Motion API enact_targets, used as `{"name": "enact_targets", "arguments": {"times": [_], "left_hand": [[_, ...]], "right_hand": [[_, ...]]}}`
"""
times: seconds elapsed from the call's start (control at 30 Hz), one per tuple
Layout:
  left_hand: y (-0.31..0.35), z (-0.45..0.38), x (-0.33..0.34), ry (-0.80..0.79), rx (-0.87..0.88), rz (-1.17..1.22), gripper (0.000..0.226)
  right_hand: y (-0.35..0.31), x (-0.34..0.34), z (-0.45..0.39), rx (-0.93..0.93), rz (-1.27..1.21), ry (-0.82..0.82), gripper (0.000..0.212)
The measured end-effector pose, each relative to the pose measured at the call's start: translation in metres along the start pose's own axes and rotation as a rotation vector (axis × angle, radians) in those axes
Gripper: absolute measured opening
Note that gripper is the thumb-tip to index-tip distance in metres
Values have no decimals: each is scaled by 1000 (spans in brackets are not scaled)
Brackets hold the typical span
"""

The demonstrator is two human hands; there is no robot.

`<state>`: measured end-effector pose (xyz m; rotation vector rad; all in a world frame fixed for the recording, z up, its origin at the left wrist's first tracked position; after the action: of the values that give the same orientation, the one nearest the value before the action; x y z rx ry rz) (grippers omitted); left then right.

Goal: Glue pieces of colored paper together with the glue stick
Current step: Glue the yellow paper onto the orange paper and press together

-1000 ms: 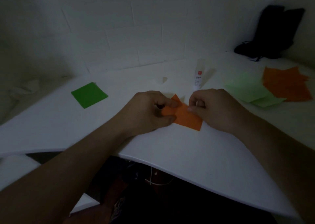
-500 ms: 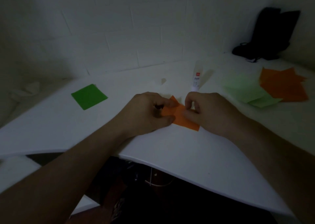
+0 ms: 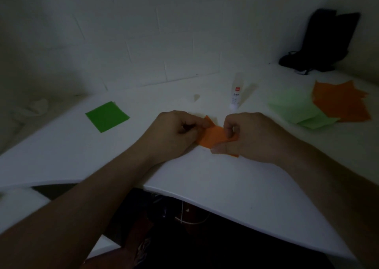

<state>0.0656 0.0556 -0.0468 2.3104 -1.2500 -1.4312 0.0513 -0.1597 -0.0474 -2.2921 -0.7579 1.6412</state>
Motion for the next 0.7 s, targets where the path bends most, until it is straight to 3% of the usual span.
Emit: {"name": "enact_targets", "arguments": {"times": [0.4, 0.7], "left_hand": [[-3, 0, 3, 10, -25, -53, 30], [-4, -3, 5, -30, 2, -95, 34]], "right_hand": [[9, 7, -18, -47, 105, 121, 32], [4, 12, -15, -62, 236, 180, 29]]}}
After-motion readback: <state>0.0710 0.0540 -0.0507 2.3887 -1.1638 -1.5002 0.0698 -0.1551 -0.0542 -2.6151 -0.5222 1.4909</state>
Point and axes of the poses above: each hand's wrist, its own z-axis away from the middle knuckle, its own x-axis out of the palm, y = z × x, the point moved 3 cm from there along -z, towards the middle knuckle, and after that the axes turned 13 degrees about y, right-handed, at the moved point
